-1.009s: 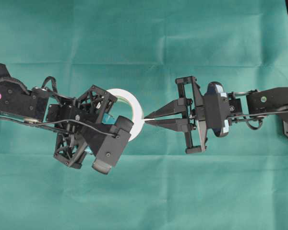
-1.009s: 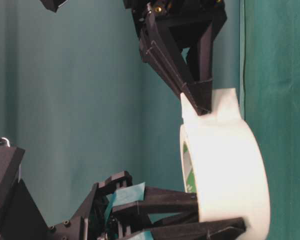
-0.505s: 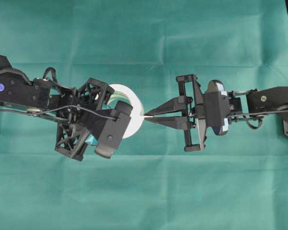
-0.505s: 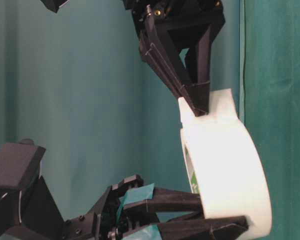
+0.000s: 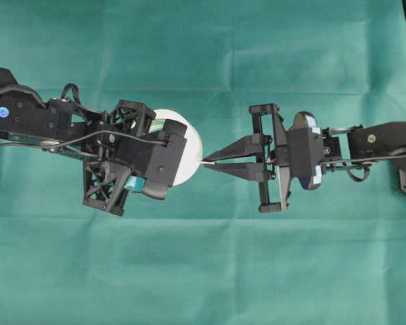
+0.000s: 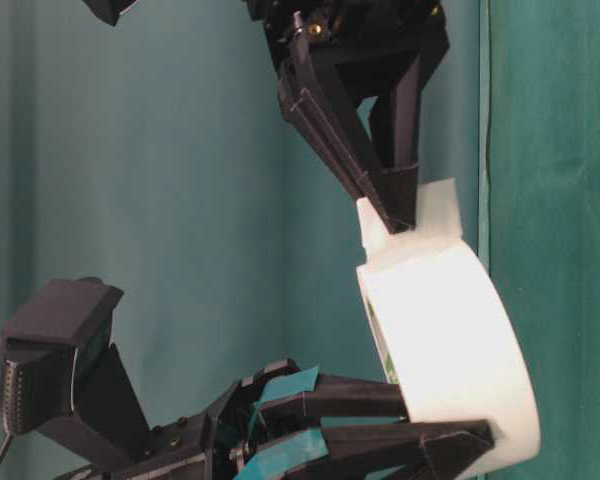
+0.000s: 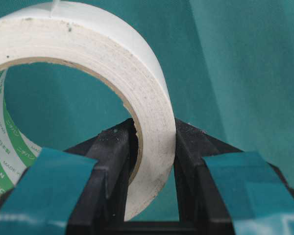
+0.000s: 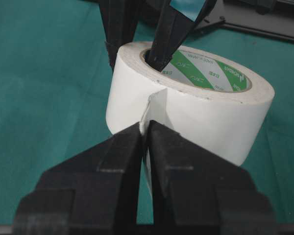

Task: Peel off the duct tape with your right arm.
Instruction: 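Pull the right gripper away from the roll, unwinding the tape strip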

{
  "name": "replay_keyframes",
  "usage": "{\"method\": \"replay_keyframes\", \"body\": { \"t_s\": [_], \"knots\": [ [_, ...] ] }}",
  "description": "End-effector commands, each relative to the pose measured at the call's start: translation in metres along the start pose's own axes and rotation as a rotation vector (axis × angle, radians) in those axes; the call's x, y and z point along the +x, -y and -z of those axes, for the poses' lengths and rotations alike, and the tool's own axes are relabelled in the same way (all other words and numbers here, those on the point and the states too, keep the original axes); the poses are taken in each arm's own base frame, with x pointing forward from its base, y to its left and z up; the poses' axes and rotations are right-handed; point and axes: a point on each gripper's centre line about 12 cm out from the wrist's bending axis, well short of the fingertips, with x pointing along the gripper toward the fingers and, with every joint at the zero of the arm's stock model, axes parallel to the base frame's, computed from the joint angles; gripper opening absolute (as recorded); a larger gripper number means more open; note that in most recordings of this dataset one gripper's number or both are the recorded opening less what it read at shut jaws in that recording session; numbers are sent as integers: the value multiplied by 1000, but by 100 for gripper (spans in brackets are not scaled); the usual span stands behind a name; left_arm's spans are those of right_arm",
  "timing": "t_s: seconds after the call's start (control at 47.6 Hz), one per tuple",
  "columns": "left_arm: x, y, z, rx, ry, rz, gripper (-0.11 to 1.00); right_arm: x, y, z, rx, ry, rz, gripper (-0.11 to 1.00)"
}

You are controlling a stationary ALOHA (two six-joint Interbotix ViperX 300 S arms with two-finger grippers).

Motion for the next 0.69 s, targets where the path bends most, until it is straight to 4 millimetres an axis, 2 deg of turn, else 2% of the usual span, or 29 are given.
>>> {"method": "replay_keyframes", "body": {
  "t_s": [0.0, 0.673],
  "knots": [
    [-7, -12, -1, -36, 18, -20, 21, -1, -9, -10, -1, 38, -25, -8],
    [-5, -27, 6, -75, 3, -38, 21, 5, -24, -22, 74, 65, -25, -8]
  ]
}}
